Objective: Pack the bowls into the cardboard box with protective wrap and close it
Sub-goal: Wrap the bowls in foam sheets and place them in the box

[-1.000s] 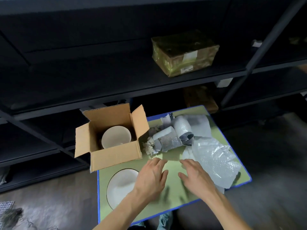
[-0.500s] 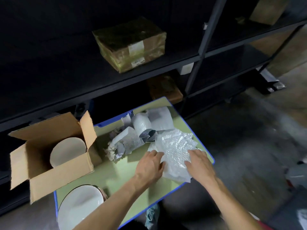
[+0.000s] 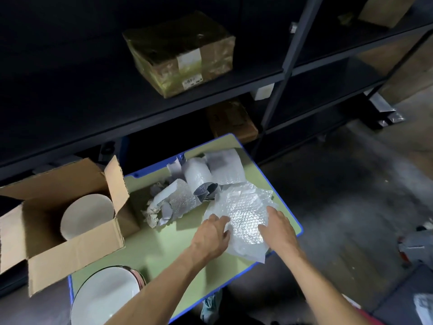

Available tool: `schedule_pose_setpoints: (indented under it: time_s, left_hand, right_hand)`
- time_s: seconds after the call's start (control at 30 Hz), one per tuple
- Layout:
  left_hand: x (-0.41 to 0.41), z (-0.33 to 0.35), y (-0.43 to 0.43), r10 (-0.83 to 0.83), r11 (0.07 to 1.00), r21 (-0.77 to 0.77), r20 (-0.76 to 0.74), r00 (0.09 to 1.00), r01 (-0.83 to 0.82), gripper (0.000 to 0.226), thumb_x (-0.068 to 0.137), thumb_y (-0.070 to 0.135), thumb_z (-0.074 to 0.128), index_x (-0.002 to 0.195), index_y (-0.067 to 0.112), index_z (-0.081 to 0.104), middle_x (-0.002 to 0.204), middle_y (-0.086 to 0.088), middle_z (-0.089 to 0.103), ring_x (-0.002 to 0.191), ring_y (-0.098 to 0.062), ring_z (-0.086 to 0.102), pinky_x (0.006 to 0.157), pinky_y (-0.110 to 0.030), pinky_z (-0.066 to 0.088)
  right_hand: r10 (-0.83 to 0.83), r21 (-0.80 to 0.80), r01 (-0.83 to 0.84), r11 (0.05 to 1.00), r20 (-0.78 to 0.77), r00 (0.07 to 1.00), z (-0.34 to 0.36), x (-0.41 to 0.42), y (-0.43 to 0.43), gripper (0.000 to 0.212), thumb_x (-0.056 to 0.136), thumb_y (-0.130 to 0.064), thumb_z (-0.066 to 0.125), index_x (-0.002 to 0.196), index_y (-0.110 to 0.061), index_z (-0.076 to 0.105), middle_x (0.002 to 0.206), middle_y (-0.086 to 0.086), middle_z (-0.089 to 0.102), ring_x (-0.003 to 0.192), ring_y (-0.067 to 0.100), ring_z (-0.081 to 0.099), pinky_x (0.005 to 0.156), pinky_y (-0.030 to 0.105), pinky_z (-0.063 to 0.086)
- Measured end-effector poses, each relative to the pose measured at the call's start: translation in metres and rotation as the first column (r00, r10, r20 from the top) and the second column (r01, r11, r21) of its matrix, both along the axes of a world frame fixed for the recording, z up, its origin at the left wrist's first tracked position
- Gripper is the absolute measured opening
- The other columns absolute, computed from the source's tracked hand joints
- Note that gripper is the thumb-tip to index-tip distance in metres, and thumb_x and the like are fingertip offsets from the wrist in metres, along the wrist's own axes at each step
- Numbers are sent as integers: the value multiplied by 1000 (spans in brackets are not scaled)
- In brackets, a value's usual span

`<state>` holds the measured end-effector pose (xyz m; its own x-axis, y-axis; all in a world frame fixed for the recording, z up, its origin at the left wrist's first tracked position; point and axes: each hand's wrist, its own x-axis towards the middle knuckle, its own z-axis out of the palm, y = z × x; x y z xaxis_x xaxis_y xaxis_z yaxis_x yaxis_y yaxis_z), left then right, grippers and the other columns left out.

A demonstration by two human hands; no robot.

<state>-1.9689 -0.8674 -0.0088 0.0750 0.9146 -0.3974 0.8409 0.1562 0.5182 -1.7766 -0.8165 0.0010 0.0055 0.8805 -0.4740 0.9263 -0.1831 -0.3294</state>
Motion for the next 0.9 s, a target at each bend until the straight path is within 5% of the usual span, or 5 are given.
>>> schedule_pose_setpoints:
  time_s: [0.17,0.3,0.53,0.63,0.9]
  left_hand:
    - [-3,5,-4,27,998,52,68,997,-31,43,102,31,46,144,22,46,139,-6,49,108,-25,62,96,-26,39]
    - [-16,17,-10,90,984,143,114,989,-106,47,101,31,47,145,20,39,138,-4,45,106,-23,62,93,-29,42]
    - [-49,44,-25,346,894,176,311,885,-411,69,95,37,60,152,23,23,114,3,59,90,-12,60,85,-34,50]
    - [-66,57,-42,400,852,209,330,855,-480,72,95,31,62,154,21,23,130,12,52,113,-11,55,99,-34,44]
    - [-96,73,-102,515,747,286,324,794,-601,9,94,14,59,97,21,62,85,11,70,76,-7,61,67,-27,46]
  right_hand:
    - [-44,43,49,998,-105,994,9,-2,6,2,90,-14,53,89,-13,54,89,1,59,84,28,56,69,38,46]
    - [-27,55,37,998,-166,986,38,0,10,17,92,-11,46,104,-20,56,95,-4,60,90,26,54,66,34,40]
    - [142,10,-149,989,-359,922,74,-14,8,5,82,-6,44,82,-6,39,71,-2,36,64,15,30,60,32,26]
    - [235,-17,-261,965,-379,895,83,-32,3,7,81,-6,45,81,-5,38,71,-3,35,64,13,29,62,33,25]
    - [451,-67,-527,847,-433,780,87,-87,-15,21,87,-28,64,87,-11,52,68,-13,39,63,9,35,61,27,30]
